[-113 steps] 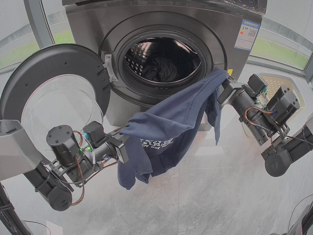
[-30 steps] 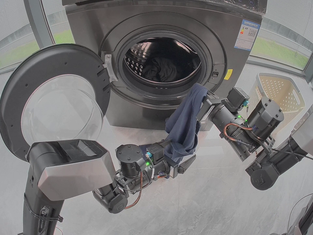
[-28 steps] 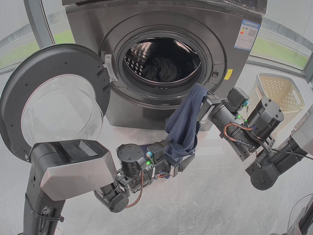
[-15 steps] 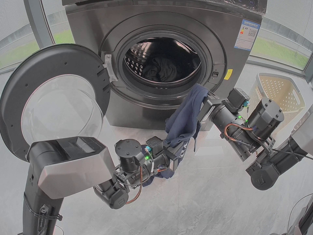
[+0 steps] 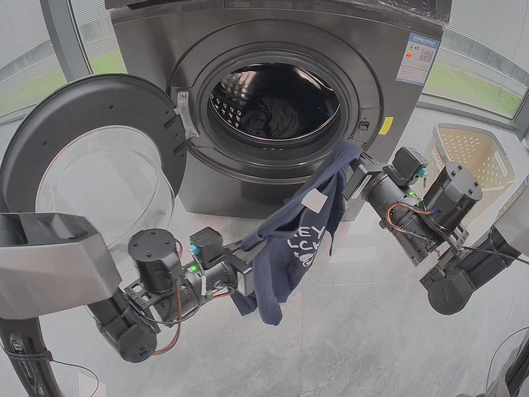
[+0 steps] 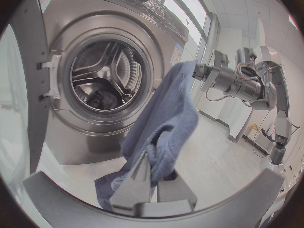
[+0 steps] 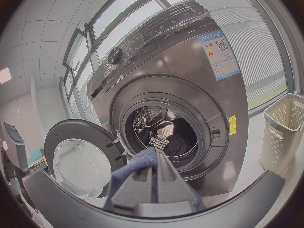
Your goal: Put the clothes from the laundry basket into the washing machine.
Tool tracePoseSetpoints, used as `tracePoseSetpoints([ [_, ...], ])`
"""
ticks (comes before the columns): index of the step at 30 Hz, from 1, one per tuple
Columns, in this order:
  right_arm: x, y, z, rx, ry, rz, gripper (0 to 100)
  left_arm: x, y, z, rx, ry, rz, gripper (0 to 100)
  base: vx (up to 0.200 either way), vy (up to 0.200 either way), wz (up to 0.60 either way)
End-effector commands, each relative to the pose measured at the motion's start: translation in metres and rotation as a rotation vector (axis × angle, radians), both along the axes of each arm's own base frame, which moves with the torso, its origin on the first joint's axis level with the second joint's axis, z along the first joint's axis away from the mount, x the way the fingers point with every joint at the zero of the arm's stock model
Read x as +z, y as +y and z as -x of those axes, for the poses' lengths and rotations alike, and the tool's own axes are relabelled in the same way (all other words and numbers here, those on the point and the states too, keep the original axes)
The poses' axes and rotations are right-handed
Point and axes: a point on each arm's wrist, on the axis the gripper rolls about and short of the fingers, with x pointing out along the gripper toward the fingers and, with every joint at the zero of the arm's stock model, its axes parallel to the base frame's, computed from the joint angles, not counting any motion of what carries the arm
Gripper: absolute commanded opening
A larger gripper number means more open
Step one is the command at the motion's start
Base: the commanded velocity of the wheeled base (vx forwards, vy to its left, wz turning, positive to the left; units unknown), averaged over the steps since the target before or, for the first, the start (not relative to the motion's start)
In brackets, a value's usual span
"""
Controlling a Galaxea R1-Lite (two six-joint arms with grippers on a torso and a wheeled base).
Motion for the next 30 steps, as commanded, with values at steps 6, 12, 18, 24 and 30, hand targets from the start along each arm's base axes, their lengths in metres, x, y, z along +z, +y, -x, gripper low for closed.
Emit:
tracePoseSetpoints([
  [6,0.006,-0.013,-0.002,-0.032,-0.015,-0.010,0,0.050,0.068,0.006,0.179,-0.100,0.062,0,0.000,0.000,0.00],
  [12,0.009,-0.016,0.013,-0.008,-0.014,0.004,0,0.073,0.091,0.004,0.246,-0.171,0.107,0,0.000,0.000,0.00],
  [18,0.016,-0.020,0.020,-0.008,-0.031,-0.002,0,0.094,0.089,0.002,0.255,-0.243,0.156,0,0.000,0.000,0.00],
  [24,0.030,-0.025,0.027,-0.010,-0.068,-0.024,0,0.124,0.082,0.006,0.270,-0.334,0.234,0,0.000,0.000,0.00],
  [30,0.036,-0.027,0.028,-0.015,-0.089,-0.033,0,0.149,0.078,0.020,0.243,-0.398,0.284,0,0.000,0.000,0.00],
])
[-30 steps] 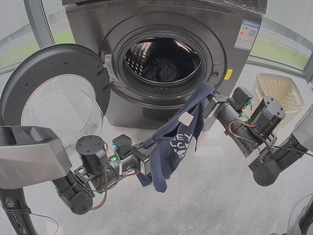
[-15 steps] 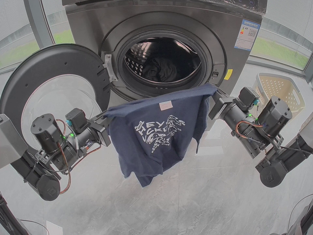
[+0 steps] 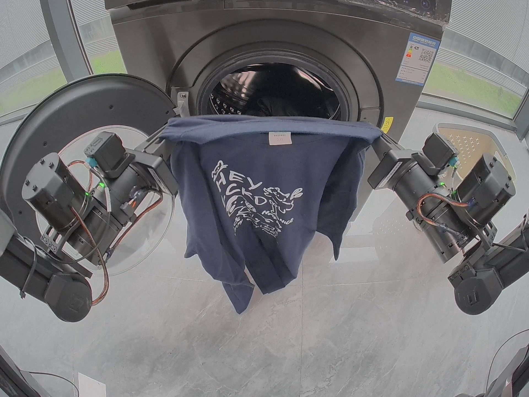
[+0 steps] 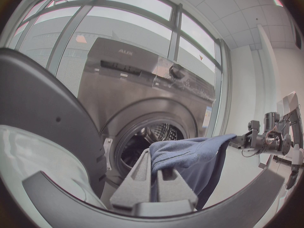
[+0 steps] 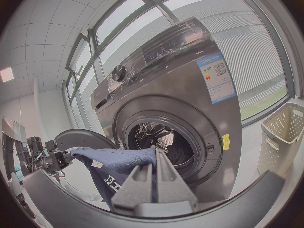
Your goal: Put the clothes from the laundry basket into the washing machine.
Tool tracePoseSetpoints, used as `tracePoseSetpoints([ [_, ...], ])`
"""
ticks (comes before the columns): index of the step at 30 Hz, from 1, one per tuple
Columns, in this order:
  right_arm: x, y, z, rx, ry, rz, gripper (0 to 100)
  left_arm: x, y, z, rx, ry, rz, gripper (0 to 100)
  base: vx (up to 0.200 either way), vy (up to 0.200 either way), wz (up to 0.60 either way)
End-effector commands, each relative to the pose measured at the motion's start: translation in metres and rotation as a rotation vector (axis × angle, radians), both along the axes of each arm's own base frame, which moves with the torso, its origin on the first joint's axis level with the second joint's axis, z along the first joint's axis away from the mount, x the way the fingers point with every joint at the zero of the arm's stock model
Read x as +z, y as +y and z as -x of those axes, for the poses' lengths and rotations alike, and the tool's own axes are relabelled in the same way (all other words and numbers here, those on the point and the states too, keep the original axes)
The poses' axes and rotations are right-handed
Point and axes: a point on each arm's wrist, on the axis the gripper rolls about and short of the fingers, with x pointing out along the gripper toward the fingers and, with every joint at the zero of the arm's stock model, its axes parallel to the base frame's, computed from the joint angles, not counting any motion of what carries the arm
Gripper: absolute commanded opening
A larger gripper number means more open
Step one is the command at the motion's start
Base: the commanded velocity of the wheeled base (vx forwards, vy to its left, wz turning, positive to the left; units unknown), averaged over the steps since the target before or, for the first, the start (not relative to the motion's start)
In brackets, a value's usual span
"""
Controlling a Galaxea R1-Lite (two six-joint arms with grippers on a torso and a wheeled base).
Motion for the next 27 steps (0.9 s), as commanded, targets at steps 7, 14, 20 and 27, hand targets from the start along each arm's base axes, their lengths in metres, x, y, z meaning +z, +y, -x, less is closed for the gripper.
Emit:
tracePoseSetpoints([
  [7,0.018,-0.004,0.006,-0.002,-0.056,-0.031,0,0.033,-0.004,0.016,-0.005,-0.100,0.065,0,0.000,0.000,0.00],
  [14,0.035,-0.007,0.010,-0.003,-0.103,-0.060,0,0.042,-0.006,0.015,0.010,-0.123,0.092,0,0.000,0.000,0.00],
  [20,0.043,-0.010,0.012,-0.006,-0.126,-0.075,0,0.042,-0.009,0.017,-0.003,-0.121,0.098,0,0.000,0.000,0.00],
  [27,0.044,-0.010,0.012,-0.006,-0.132,-0.077,0,0.041,-0.009,0.017,-0.004,-0.114,0.096,0,0.000,0.000,0.00],
])
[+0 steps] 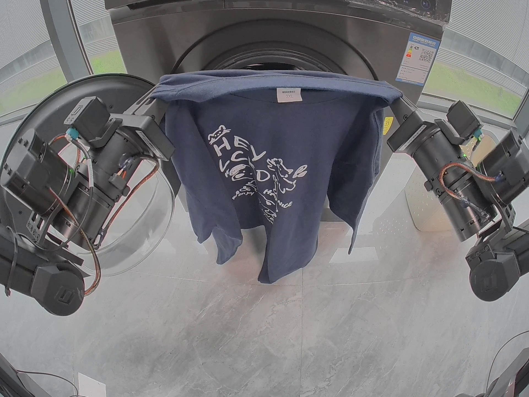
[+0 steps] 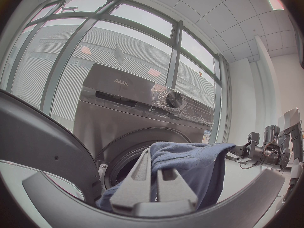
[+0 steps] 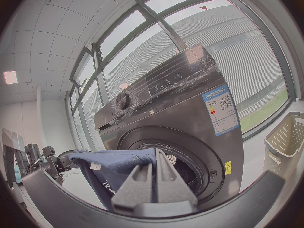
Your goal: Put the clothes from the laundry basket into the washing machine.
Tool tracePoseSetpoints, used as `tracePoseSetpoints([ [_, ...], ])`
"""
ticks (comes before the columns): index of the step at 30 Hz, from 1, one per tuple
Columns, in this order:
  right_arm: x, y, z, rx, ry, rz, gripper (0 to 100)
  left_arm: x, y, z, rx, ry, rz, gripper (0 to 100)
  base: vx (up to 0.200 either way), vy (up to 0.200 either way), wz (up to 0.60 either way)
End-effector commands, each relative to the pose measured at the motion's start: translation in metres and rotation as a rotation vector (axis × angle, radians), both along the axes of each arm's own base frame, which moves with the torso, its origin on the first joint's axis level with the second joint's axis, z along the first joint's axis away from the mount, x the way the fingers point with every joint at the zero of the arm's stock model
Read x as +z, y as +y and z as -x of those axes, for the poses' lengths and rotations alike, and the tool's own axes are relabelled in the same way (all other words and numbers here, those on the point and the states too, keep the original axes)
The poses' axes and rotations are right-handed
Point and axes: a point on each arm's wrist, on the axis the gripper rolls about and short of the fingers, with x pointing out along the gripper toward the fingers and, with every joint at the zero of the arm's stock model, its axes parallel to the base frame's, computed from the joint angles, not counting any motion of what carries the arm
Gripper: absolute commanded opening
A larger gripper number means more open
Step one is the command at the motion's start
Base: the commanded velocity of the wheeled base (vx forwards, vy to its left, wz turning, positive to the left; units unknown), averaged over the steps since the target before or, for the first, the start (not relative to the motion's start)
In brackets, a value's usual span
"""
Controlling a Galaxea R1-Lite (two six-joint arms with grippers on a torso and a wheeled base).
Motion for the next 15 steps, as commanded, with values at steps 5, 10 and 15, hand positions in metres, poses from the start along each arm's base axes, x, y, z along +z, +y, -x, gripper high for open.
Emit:
tracePoseSetpoints([
  [5,0.004,-0.001,0.001,-0.002,-0.012,-0.007,0,-0.003,0.000,0.000,-0.001,0.010,-0.005,0,0.000,0.000,0.00],
  [10,0.003,-0.003,0.001,-0.006,-0.010,-0.004,0,-0.008,-0.001,-0.001,-0.002,0.025,-0.013,0,0.000,0.000,0.00],
  [15,0.002,-0.012,-0.001,-0.041,-0.011,0.008,0,-0.009,-0.001,-0.003,-0.001,0.029,-0.015,0,0.000,0.000,0.00],
])
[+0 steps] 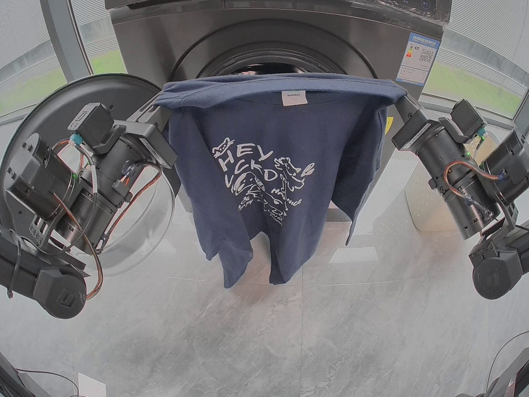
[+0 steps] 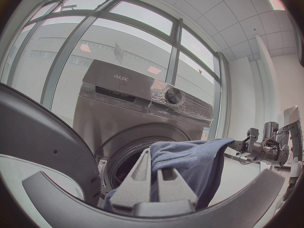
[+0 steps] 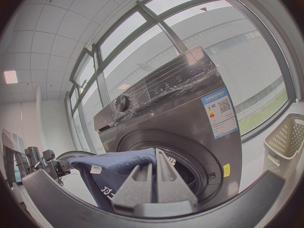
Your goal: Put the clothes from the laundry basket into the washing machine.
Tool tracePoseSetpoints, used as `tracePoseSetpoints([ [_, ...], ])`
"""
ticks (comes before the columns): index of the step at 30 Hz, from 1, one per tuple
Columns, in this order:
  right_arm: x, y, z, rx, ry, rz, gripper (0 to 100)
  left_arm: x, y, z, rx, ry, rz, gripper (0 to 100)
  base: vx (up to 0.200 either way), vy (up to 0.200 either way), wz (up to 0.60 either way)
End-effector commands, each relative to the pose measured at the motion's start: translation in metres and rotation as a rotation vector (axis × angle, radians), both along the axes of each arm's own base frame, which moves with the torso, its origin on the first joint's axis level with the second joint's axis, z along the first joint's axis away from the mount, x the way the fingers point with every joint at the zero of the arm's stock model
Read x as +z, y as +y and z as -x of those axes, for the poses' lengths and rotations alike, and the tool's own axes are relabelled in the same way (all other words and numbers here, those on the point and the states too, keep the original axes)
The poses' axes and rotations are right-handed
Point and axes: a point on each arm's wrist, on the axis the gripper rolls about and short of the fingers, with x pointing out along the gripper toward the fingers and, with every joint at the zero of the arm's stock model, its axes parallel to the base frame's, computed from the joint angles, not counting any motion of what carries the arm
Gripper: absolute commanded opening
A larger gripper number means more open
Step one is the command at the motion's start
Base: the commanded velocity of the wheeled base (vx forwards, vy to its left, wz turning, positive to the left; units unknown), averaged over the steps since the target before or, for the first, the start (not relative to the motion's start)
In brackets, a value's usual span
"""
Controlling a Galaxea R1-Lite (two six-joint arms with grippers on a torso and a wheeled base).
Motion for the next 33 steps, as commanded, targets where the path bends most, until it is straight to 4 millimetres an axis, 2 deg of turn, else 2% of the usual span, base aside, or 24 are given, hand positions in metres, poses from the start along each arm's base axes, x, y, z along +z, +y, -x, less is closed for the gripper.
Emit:
tracePoseSetpoints([
  [1,0.000,-0.011,-0.001,-0.026,-0.006,0.014,0,-0.002,0.000,-0.002,0.002,0.007,0.000,0,0.000,0.000,0.00],
  [10,-0.003,-0.015,-0.002,-0.028,-0.001,0.027,0,-0.004,-0.003,-0.004,-0.010,0.019,0.004,0,0.000,0.000,0.00],
  [20,-0.007,-0.019,-0.002,-0.041,0.013,0.041,0,-0.015,-0.012,-0.023,-0.009,0.037,-0.002,0,0.000,0.000,0.00],
  [30,-0.006,-0.021,-0.001,-0.035,0.004,0.043,0,-0.013,-0.013,-0.020,-0.018,0.033,0.005,0,0.000,0.000,0.00],
  [33,-0.009,-0.018,-0.002,-0.029,0.015,0.047,0,-0.015,-0.022,-0.018,-0.044,0.037,0.004,0,0.000,0.000,0.00],
])
